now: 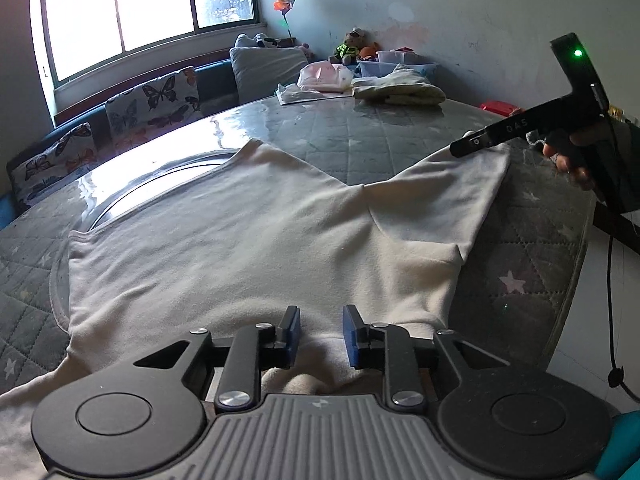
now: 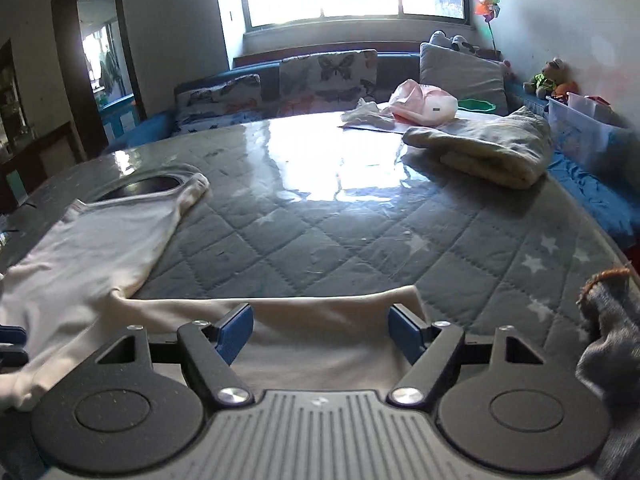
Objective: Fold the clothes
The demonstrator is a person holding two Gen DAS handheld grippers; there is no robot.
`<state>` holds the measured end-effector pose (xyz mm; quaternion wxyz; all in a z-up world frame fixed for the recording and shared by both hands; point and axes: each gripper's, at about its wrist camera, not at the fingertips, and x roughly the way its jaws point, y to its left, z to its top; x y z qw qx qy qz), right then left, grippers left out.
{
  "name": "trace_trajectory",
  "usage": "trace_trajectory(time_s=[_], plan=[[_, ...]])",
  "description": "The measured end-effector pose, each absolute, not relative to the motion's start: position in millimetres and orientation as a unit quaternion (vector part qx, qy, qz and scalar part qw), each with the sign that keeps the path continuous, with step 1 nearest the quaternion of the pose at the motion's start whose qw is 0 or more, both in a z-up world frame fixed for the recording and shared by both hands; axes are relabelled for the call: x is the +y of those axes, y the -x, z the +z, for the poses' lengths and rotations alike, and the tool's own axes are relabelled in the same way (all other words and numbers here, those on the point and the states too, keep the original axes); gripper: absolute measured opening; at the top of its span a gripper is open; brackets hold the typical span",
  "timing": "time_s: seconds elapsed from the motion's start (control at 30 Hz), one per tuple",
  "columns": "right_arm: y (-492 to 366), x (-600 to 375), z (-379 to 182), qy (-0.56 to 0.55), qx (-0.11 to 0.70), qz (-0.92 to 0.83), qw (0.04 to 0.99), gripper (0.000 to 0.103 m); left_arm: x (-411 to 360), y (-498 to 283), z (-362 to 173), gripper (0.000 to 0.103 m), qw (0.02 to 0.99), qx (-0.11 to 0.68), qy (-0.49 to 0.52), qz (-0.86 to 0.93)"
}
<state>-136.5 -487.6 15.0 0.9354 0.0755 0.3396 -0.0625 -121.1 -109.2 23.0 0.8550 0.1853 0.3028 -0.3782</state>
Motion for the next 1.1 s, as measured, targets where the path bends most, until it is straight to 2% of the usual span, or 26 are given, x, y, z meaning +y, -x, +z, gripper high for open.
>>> trace_trajectory(time_s=[0.17, 0.27, 0.4, 0.47, 0.53, 0.67, 0.8, 1.1], plan=[[133.8, -490.1, 10.8, -0.042, 0.349, -0.092, 0.932, 0.074, -111.6, 120.5, 23.5, 0.028, 0.856, 0.303, -0.189, -0.374], [137.8, -484.3, 18.2, -0.029, 0.344, -0.094, 0.934, 0.075, -113.0, 120.1, 24.0, 0.034, 0.857, 0.303, -0.191, -0.371], [144.5, -468.2, 30.2, -0.019, 0.334, -0.072, 0.940, 0.082, -117.7, 119.1, 28.6, 0.052, 0.859, 0.306, -0.181, -0.368], [145.9, -455.7, 33.9, -0.015, 0.332, -0.057, 0.941, 0.084, -121.4, 119.0, 30.8, 0.053, 0.860, 0.307, -0.179, -0.365], [146.5, -442.2, 32.7, -0.017, 0.333, -0.045, 0.942, 0.087, -126.5, 117.6, 33.1, 0.064, 0.862, 0.312, -0.178, -0.357], [146.3, -427.3, 26.9, -0.018, 0.335, -0.047, 0.941, 0.093, -133.2, 113.1, 37.7, 0.072, 0.868, 0.318, -0.167, -0.342], [148.8, -420.7, 20.4, -0.038, 0.338, -0.047, 0.939, 0.099, -139.0, 108.4, 39.9, 0.085, 0.875, 0.327, -0.156, -0.322], [151.5, -416.1, 6.2, -0.050, 0.351, -0.054, 0.933, 0.102, -148.0, 101.0, 36.2, 0.101, 0.875, 0.360, -0.136, -0.292]])
